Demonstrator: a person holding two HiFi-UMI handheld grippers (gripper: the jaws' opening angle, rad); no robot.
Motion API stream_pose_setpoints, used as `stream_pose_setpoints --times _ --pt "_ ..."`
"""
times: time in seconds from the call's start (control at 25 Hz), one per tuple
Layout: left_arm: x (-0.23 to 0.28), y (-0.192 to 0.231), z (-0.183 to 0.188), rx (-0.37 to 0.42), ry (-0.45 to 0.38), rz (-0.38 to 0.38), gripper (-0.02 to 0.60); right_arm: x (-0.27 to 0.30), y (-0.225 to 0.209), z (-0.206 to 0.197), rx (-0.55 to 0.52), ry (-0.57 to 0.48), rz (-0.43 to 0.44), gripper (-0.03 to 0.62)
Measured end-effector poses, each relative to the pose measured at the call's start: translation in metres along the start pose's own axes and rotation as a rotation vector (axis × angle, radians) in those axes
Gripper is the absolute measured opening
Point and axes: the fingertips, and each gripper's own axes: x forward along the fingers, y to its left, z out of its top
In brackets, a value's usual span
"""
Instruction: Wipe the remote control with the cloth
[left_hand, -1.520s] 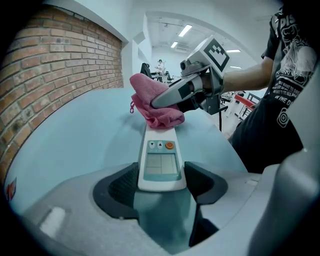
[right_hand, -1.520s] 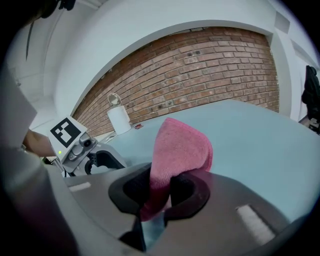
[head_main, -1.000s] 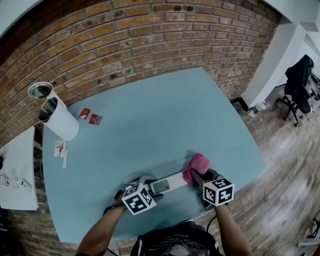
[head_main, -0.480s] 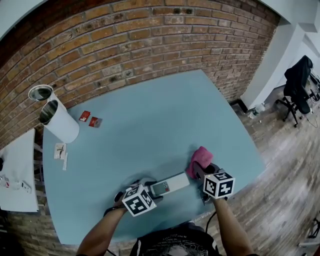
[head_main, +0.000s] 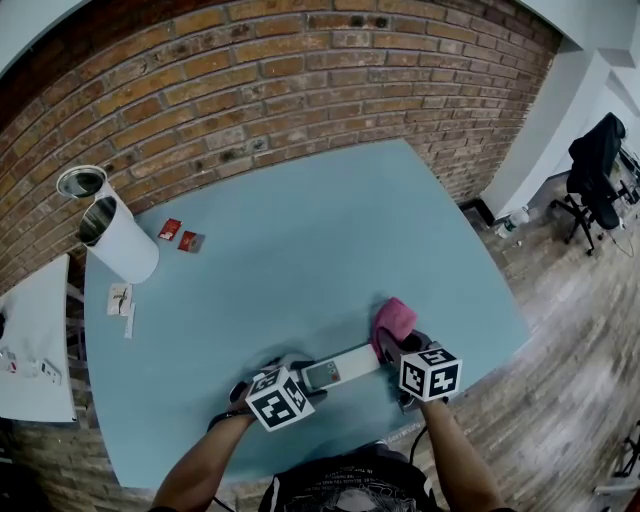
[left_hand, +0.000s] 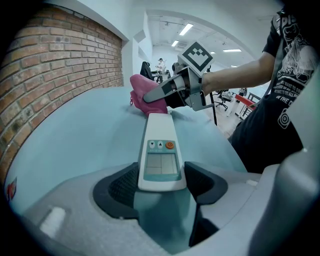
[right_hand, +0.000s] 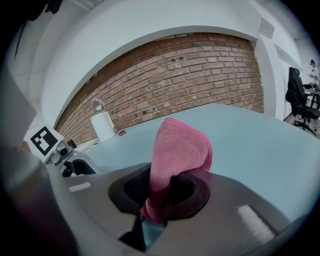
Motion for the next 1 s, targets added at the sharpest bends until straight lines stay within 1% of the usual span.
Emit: stream_pose_setpoints --times 0.12,0.48,1.0 --pt "-0.001 0.0 0.001 -0.002 -0.001 0.0 0.285 -0.005 0.0 -0.002 -0.001 0.007 0.008 0.067" --pt "0.0 0.001 0.0 -0.002 -0.002 0.005 0.284 -0.023 0.0 -0.016 0.018 -0.011 -0.017 0.067" --pt "0.0 0.002 -0.001 -0.005 0.002 0.009 0.284 -0.042 0.005 -0.031 0.034 -0.023 -0.024 0.067"
